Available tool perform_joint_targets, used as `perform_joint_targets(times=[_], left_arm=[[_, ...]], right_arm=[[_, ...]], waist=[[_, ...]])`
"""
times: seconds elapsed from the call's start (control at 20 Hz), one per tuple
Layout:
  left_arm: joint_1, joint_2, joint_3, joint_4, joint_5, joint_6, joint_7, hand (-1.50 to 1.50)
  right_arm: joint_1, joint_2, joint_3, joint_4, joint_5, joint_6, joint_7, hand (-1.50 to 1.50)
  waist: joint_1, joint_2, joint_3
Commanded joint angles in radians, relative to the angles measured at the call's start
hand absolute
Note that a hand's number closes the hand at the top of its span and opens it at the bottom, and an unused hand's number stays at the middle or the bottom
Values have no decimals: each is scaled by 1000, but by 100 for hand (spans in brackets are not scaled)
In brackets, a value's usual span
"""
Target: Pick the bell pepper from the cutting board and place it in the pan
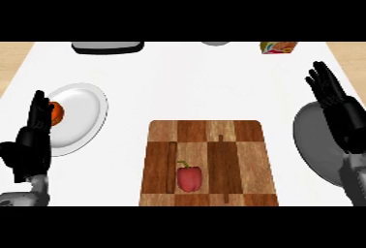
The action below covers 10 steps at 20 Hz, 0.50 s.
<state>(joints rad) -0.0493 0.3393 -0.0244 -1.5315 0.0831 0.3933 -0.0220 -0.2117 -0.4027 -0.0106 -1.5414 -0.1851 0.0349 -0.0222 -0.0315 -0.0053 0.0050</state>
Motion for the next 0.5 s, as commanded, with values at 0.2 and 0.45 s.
perform_joint_targets(times=[0.2,0.45], left_arm=[[-50,-99,-174,-40,34,-152,-63,0],[-18,-160,-237,-2,50,-204,-112,0]], right_arm=[[-116,127,284,-164,29,141,-34,150],[116,113,357,-324,333,-98,-7,-150]], waist=[[51,3,-8],[7,0,-6]])
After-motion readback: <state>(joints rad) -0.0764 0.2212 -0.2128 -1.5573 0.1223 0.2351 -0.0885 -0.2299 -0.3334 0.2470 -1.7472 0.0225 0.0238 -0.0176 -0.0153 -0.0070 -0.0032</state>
